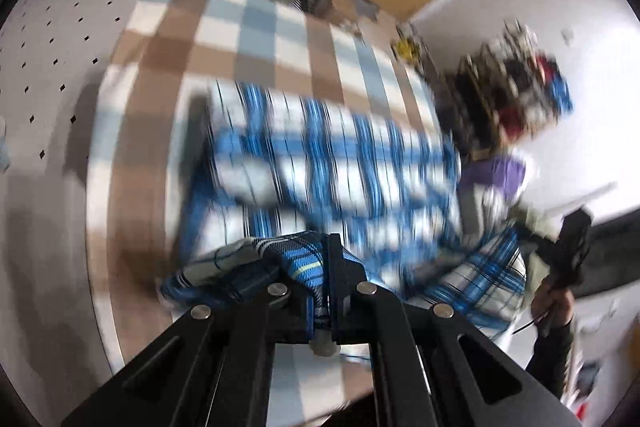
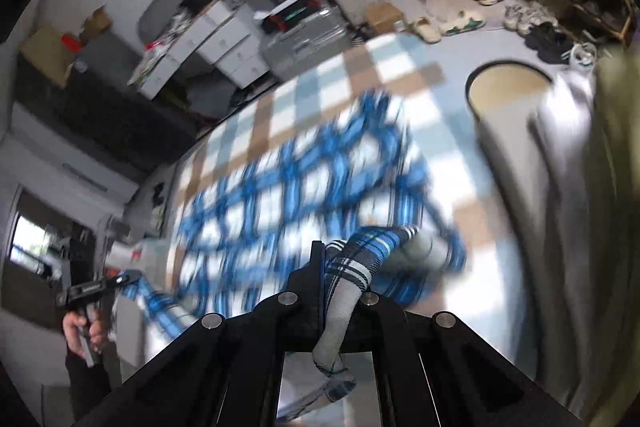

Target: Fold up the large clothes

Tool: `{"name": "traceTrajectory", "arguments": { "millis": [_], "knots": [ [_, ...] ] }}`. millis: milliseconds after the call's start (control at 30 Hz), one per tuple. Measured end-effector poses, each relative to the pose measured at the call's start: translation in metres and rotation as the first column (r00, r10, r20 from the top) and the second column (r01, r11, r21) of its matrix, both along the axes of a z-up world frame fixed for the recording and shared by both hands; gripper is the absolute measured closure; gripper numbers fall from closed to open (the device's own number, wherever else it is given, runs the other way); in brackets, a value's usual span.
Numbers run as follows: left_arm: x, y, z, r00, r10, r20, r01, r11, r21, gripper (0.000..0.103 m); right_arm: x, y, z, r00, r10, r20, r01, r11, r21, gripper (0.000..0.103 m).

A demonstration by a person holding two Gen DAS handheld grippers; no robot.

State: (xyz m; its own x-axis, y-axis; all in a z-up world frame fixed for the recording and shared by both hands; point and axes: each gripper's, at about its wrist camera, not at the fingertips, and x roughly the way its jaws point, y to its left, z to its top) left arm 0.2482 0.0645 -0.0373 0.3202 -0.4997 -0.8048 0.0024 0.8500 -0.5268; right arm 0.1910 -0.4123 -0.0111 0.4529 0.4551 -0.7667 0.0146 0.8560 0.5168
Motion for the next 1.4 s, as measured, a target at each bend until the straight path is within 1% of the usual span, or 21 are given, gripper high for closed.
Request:
{"name": "traceTrajectory", "arguments": {
  "millis": [100, 233, 333, 400, 500, 533, 567, 600, 633, 667, 700, 767, 833, 867, 967, 1033, 1100, 1200, 1267, 1333, 1400],
  "knots": [
    [0.038, 0.020, -0.010, 0.998, 0.065, -0.020, -0.066, 0.998, -0.016, 0.103, 0.069, -0.011, -0.002, 0.995, -0.055, -0.083, 0.052, 0.998, -0.040, 0.098],
    [0.072, 0.033, -0.047, 0.992, 0.104, -0.068, -0.100, 0.993, 0.068, 0.103, 0.149, -0.010, -0.035, 0.973, -0.091, -0.212, 0.067, 0.991, -0.117, 0.098],
    [0.080, 0.041, -0.076, 0.989, 0.102, -0.108, -0.096, 0.994, 0.056, 0.103, 0.180, -0.002, -0.063, 0.966, -0.063, -0.249, 0.024, 0.988, -0.156, 0.096],
    [0.082, 0.045, -0.086, 0.987, 0.093, -0.132, -0.086, 0.994, 0.061, 0.101, 0.194, 0.001, -0.085, 0.957, -0.037, -0.289, -0.004, 0.990, -0.143, 0.095],
    [0.078, 0.051, -0.087, 0.988, 0.082, -0.133, -0.081, 0.997, 0.014, 0.098, 0.203, 0.000, -0.099, 0.954, -0.026, -0.297, -0.015, 0.990, -0.137, 0.092],
    [0.076, 0.054, -0.079, 0.990, 0.077, -0.119, -0.077, 0.997, 0.008, 0.093, 0.202, -0.004, -0.098, 0.960, -0.028, -0.277, -0.006, 0.992, -0.122, 0.086],
    [0.076, 0.054, -0.074, 0.993, 0.068, -0.101, -0.067, 0.998, 0.012, 0.087, 0.201, -0.009, -0.094, 0.967, -0.035, -0.250, 0.010, 0.995, -0.102, 0.074],
    [0.070, 0.055, -0.067, 0.996, 0.063, -0.070, -0.062, 0.998, 0.025, 0.063, 0.199, -0.014, -0.089, 0.976, -0.040, -0.216, 0.023, 0.996, -0.082, 0.066],
    [0.068, 0.057, -0.061, 0.997, 0.070, -0.042, -0.069, 0.997, 0.032, 0.038, 0.196, -0.021, -0.081, 0.985, -0.051, -0.166, 0.039, 0.997, -0.072, 0.050],
    [0.065, 0.061, -0.052, 0.995, 0.097, 0.007, -0.097, 0.994, 0.042, 0.034, 0.191, -0.030, -0.071, 0.992, -0.077, -0.100, 0.070, 0.995, -0.075, 0.041],
    [0.065, 0.069, -0.043, 0.990, 0.129, 0.057, -0.131, 0.991, 0.036, 0.032, 0.186, -0.036, -0.065, 0.994, -0.098, -0.051, 0.094, 0.993, -0.071, 0.039],
    [0.057, 0.081, -0.034, 0.976, 0.191, 0.105, -0.192, 0.981, -0.001, 0.018, 0.171, -0.051, -0.053, 0.990, -0.138, 0.042, 0.139, 0.990, -0.018, 0.030],
    [0.046, 0.084, -0.037, 0.977, 0.199, 0.082, -0.198, 0.980, -0.021, 0.017, 0.160, -0.054, -0.051, 0.991, -0.124, 0.058, 0.123, 0.992, 0.016, 0.025],
    [0.040, 0.080, -0.043, 0.983, 0.176, 0.046, -0.176, 0.984, -0.004, 0.017, 0.156, -0.050, -0.054, 0.994, -0.097, 0.040, 0.098, 0.995, -0.009, 0.025],
    [0.023, 0.058, -0.058, 0.995, 0.095, -0.015, -0.094, 0.991, 0.091, 0.017, 0.141, -0.030, -0.069, 1.000, 0.011, -0.024, -0.013, 0.994, -0.110, 0.025],
    [0.007, 0.040, -0.063, 1.000, 0.025, -0.012, -0.023, 0.987, 0.156, 0.017, 0.124, -0.015, -0.083, 0.994, 0.078, -0.072, -0.088, 0.984, -0.156, 0.025],
    [-0.010, 0.012, -0.063, 0.998, -0.055, 0.013, 0.050, 0.968, 0.247, 0.017, 0.106, -0.001, -0.090, 0.990, 0.113, -0.085, -0.128, 0.971, -0.200, 0.025],
    [-0.035, -0.035, -0.050, 0.982, -0.162, 0.092, 0.126, 0.941, 0.313, 0.017, 0.073, 0.029, -0.083, 0.979, 0.199, -0.041, -0.203, 0.954, -0.219, 0.025],
    [-0.052, -0.060, -0.038, 0.959, -0.214, 0.186, 0.140, 0.927, 0.347, 0.017, 0.050, 0.057, -0.072, 0.962, 0.271, 0.020, -0.260, 0.940, -0.222, 0.025],
    [-0.058, -0.082, -0.031, 0.924, -0.252, 0.287, 0.127, 0.912, 0.391, 0.017, 0.034, 0.078, -0.068, 0.949, 0.306, 0.081, -0.273, 0.920, -0.280, 0.025],
    [-0.045, -0.109, -0.035, 0.918, -0.278, 0.281, 0.123, 0.877, 0.465, 0.017, 0.028, 0.100, -0.071, 0.938, 0.325, 0.118, -0.265, 0.895, -0.358, 0.025]
  ]
}}
